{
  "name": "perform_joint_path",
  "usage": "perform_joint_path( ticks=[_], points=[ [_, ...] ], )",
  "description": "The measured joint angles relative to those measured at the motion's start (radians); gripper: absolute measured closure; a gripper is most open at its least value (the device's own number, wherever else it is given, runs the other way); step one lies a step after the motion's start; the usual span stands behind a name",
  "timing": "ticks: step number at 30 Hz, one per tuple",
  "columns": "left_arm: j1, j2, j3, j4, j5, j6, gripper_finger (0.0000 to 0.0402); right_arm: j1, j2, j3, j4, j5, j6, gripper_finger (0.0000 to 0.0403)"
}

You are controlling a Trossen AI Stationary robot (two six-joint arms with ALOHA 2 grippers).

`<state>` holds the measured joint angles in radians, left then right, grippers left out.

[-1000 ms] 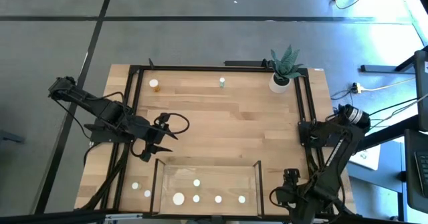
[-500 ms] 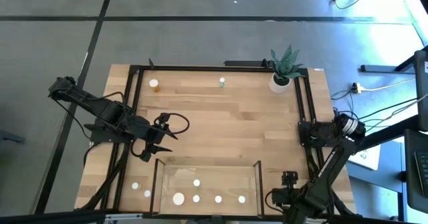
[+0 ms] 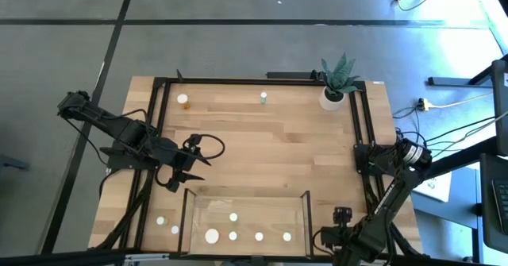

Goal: Pick and place medicine bottles onto shelf by color
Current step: Put the bottom orange pill bottle on the shelf aligned with the other orange pill bottle

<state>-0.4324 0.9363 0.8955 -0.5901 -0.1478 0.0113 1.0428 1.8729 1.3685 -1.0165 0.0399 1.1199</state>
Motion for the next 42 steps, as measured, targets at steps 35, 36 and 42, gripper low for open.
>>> perform_joint_path(
  ticks=[35, 36, 42],
  points=[
    [0.0, 0.0, 0.0, 0.0, 0.0, 0.0, 0.0184, 0.002, 0.082, -0.001, -0.043, 0.0, -0.004, 0.0008],
    [0.0, 0.0, 0.0, 0.0, 0.0, 0.0, 0.0184, 0.002, 0.085, -0.001, -0.046, 0.0, -0.003, 0.0008],
    [0.0, 0.0, 0.0, 0.0, 0.0, 0.0, 0.0184, 0.002, 0.087, -0.001, -0.055, 0.001, -0.002, 0.003]
  ],
)
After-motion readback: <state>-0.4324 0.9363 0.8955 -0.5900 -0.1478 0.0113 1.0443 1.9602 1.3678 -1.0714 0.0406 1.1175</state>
